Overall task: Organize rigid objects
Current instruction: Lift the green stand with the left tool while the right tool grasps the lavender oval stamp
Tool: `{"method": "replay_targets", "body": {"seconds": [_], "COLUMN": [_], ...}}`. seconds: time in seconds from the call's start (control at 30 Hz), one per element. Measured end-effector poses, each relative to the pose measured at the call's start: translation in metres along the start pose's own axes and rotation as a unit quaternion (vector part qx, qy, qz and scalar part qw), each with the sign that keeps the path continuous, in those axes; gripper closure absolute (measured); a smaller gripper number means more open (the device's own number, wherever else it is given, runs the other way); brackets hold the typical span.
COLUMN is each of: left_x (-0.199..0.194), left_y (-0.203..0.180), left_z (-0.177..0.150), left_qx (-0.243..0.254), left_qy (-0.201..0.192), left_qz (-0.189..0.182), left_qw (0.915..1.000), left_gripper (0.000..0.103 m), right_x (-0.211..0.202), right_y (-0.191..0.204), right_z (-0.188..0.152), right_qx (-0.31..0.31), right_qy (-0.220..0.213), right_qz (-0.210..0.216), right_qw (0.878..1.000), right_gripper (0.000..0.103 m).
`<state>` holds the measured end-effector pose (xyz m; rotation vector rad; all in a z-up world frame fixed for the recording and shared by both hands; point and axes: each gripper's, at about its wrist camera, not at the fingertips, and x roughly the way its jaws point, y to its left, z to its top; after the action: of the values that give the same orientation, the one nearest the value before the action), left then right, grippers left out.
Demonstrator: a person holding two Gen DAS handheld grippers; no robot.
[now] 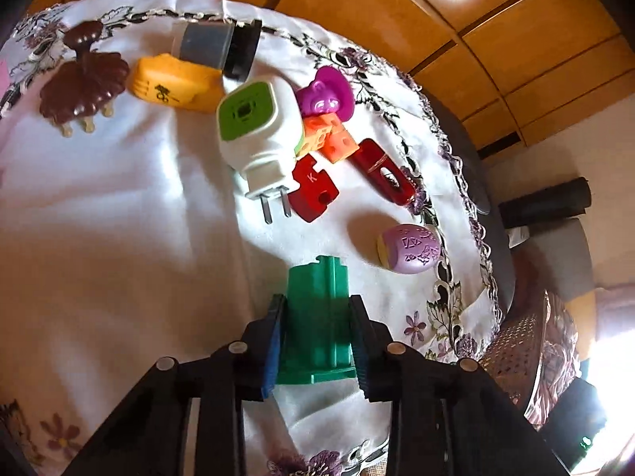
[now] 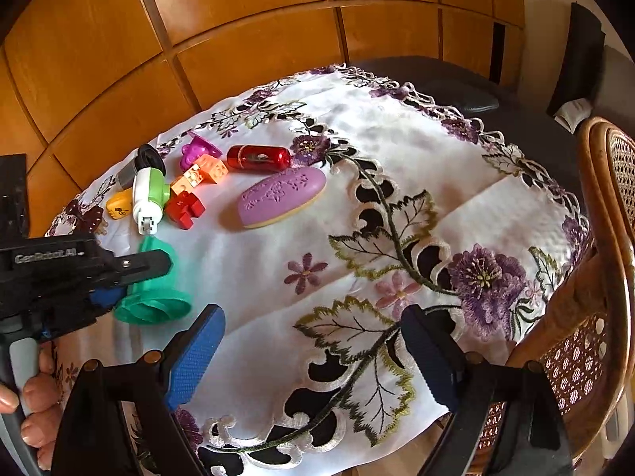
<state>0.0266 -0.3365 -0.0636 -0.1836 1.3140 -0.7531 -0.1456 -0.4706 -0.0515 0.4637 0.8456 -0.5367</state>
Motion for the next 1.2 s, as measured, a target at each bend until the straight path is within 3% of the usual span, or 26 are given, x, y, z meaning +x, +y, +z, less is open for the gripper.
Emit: {"method": "replay_targets", "body": {"seconds": [0.3, 0.53, 0.67, 0.8, 0.93, 1.13, 1.2], "left_x": [-0.032, -0.065, -0.074, -0.073, -0.073, -0.076, -0.077], "left_y": [0.02, 0.035, 0.04, 0.049, 0.055, 0.055, 0.054], "left_z": [-0.006, -0.024, -0.036, -0.047, -0.055, -0.063, -0.064], "left_qx": [0.031, 0.094, 0.129, 0.133, 0.129, 0.137, 0.14], "left_qy": [-0.055, -0.128, -0.159, -0.159, -0.163, -0.171, -0.173], "left_qz": [0.024, 0.072, 0.087, 0.095, 0.091, 0.089, 0.089], "left_qw": [0.9977, 0.9848, 0.975, 0.9737, 0.9739, 0.9715, 0.9709], "left_gripper": [0.073, 0.073, 0.073, 0.072, 0.072, 0.072, 0.072], "right_x": [0.005, 0.013, 0.026, 0.044, 0.058, 0.075, 0.077], "right_y": [-0.002, 0.003, 0.013, 0.02, 0.02, 0.032, 0.038], "right_z": [0.002, 0.02, 0.041, 0.058, 0.066, 0.069, 0.066], "right_qx": [0.011, 0.011, -0.021, -0.059, -0.076, -0.129, -0.154], "right_qy": [0.006, -0.021, -0.041, -0.037, -0.025, -0.014, -0.018], "right_qz": [0.012, 0.032, -0.004, -0.006, -0.004, -0.001, -0.006], "right_qw": [1.0, 0.999, 0.999, 0.998, 0.997, 0.991, 0.988], "right_gripper": [0.011, 0.011, 0.012, 0.011, 0.002, 0.002, 0.009]}}
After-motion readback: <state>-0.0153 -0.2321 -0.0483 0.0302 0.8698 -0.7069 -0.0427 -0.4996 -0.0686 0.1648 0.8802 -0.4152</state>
